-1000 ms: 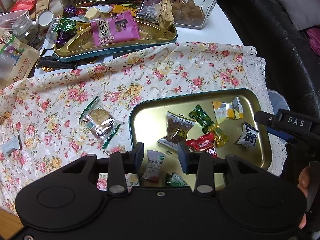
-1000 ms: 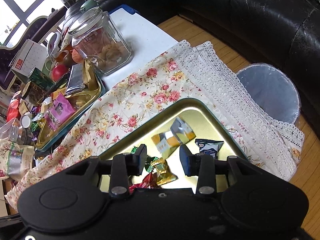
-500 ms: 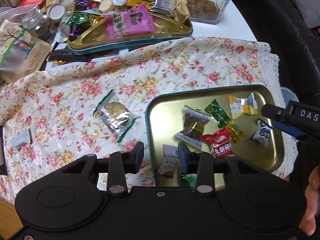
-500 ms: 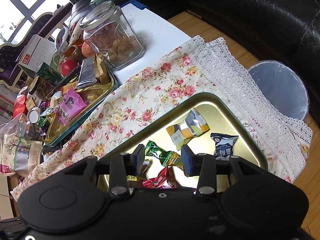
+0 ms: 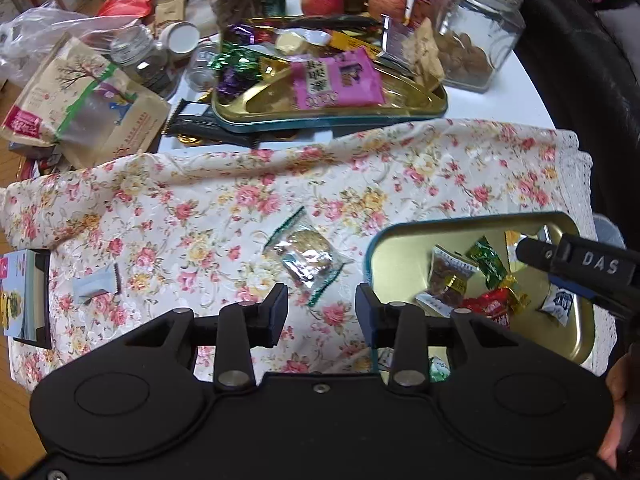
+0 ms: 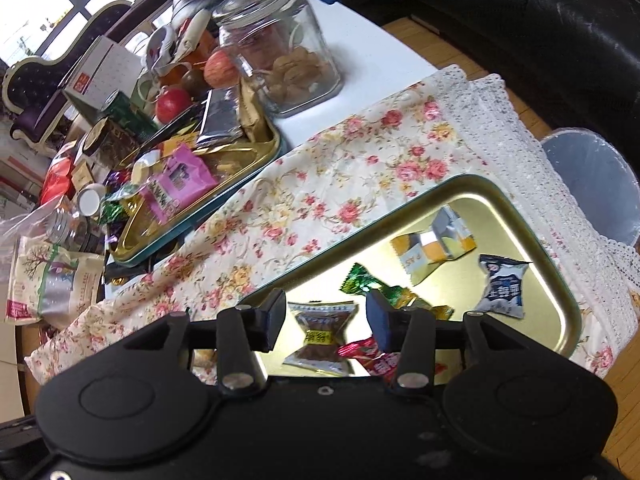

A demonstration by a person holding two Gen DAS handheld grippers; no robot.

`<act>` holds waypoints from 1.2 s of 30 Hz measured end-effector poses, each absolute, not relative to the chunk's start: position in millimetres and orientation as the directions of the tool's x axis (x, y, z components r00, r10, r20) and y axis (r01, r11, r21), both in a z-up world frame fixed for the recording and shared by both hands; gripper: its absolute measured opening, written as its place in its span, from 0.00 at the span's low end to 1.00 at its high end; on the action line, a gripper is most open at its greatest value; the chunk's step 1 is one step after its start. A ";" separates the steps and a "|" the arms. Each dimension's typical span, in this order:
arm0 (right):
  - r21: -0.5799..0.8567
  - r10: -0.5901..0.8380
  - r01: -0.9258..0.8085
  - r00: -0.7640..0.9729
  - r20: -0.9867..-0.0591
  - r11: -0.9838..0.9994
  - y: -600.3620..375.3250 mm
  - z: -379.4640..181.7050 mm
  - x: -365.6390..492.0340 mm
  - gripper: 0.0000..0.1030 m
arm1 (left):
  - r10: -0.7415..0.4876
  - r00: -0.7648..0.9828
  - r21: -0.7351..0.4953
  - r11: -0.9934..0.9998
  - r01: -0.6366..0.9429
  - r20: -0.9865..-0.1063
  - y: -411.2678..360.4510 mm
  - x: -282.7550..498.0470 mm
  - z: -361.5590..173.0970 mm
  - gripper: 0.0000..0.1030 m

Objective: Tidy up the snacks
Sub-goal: 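Withdraw both open grippers from the tray back over the floral cloth, then lower the right gripper and close it on the white-blue wafer bar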

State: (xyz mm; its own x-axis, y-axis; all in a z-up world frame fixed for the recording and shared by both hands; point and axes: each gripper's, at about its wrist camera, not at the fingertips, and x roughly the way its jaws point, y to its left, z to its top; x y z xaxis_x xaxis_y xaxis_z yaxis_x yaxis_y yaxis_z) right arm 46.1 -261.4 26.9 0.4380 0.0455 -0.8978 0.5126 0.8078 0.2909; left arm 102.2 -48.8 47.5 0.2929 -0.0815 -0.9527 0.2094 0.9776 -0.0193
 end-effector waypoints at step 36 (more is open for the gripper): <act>0.253 0.136 0.227 0.430 -0.892 0.940 -71.7 -9.4 123.8 0.48 | 0.045 0.442 -0.048 0.979 -0.197 -0.896 164.9 135.0 89.1 0.46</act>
